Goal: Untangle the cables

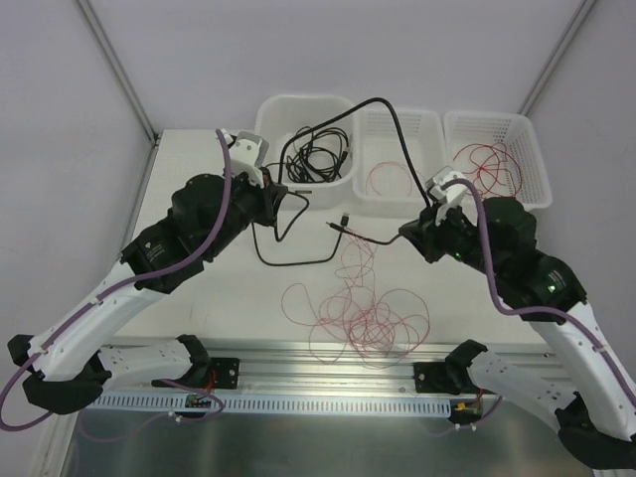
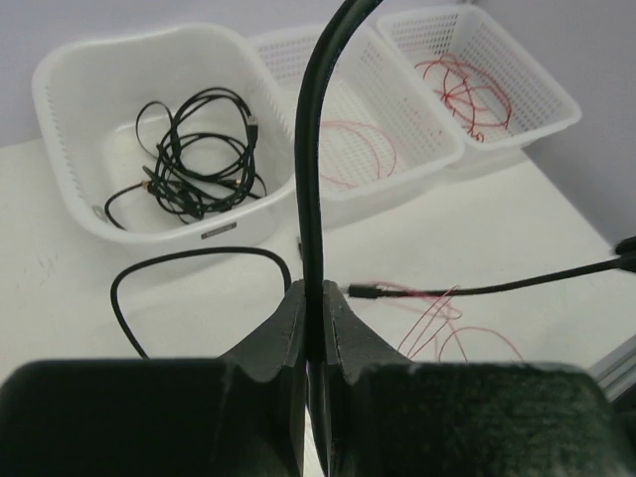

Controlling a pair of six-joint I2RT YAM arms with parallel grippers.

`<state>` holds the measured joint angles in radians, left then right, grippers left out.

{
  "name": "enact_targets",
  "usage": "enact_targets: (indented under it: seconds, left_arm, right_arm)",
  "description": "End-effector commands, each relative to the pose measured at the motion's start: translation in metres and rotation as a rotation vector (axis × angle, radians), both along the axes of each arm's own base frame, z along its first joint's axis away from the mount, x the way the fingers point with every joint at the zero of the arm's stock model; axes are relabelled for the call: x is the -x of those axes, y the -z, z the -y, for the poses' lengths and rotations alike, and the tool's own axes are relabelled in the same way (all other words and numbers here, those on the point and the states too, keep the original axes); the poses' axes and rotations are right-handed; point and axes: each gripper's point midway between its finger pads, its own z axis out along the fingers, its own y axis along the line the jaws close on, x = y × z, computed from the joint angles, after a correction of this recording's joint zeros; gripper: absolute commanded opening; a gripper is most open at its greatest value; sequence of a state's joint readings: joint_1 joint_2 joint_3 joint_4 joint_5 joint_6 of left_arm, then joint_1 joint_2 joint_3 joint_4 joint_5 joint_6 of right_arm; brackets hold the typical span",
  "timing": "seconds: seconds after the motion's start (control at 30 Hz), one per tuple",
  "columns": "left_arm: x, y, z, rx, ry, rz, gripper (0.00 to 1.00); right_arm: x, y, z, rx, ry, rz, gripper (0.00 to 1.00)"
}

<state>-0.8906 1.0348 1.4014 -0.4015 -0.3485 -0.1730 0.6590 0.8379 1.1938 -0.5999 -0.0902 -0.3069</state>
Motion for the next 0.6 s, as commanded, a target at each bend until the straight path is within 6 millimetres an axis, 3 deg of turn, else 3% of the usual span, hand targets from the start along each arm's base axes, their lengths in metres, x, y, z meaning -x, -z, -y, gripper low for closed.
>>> enact_targets:
  seconds: [0.0, 0.03, 0.1, 0.13, 0.17, 0.23, 0.33, 0.37, 0.43, 0.5, 0.53, 0.57]
  left_arm:
    - [0.000, 0.009, -0.004, 0.010, -0.025, -0.001, 0.00]
    - [0.000, 0.017, -0.004, 0.001, -0.027, -0.013, 0.00]
    - [0.002, 0.020, -0.008, 0.003, -0.033, -0.016, 0.00]
    - [0.003, 0.025, -0.008, -0.002, -0.032, -0.023, 0.00]
    - [0.004, 0.026, -0.008, 0.000, -0.027, -0.025, 0.00]
    - [0.006, 0.027, -0.012, -0.006, -0.029, -0.018, 0.00]
    - [0.007, 0.029, -0.015, -0.016, -0.030, -0.011, 0.00]
    - [0.008, 0.030, -0.015, -0.018, -0.027, -0.011, 0.00]
    - [0.008, 0.035, -0.012, -0.021, -0.017, -0.021, 0.00]
    - [0.008, 0.038, -0.008, -0.021, -0.003, -0.032, 0.00]
    - [0.009, 0.039, -0.006, -0.020, 0.006, -0.035, 0.00]
    - [0.010, 0.040, -0.004, -0.018, 0.017, -0.040, 0.00]
  right_arm:
    - [0.041, 0.008, 0.009, 0.091, -0.117, -0.128, 0.01]
    - [0.046, 0.018, 0.008, 0.124, -0.131, -0.194, 0.01]
    - [0.036, 0.030, 0.030, 0.239, -0.002, -0.242, 0.01]
    - [0.035, 0.052, 0.048, 0.365, 0.073, -0.315, 0.01]
    - [0.022, 0.060, 0.077, 0.462, 0.248, -0.302, 0.01]
    - [0.023, 0.067, 0.104, 0.569, 0.354, -0.315, 0.01]
    - [0.029, 0.050, 0.146, 0.707, 0.508, -0.299, 0.01]
    - [0.029, 0.049, 0.148, 0.748, 0.516, -0.320, 0.01]
    - [0.029, 0.043, 0.142, 0.744, 0.470, -0.322, 0.01]
    - [0.036, 0.047, 0.105, 0.614, 0.282, -0.340, 0.01]
    - [0.041, 0.043, 0.067, 0.475, 0.114, -0.339, 0.01]
    - [0.047, 0.039, 0.049, 0.404, 0.029, -0.329, 0.01]
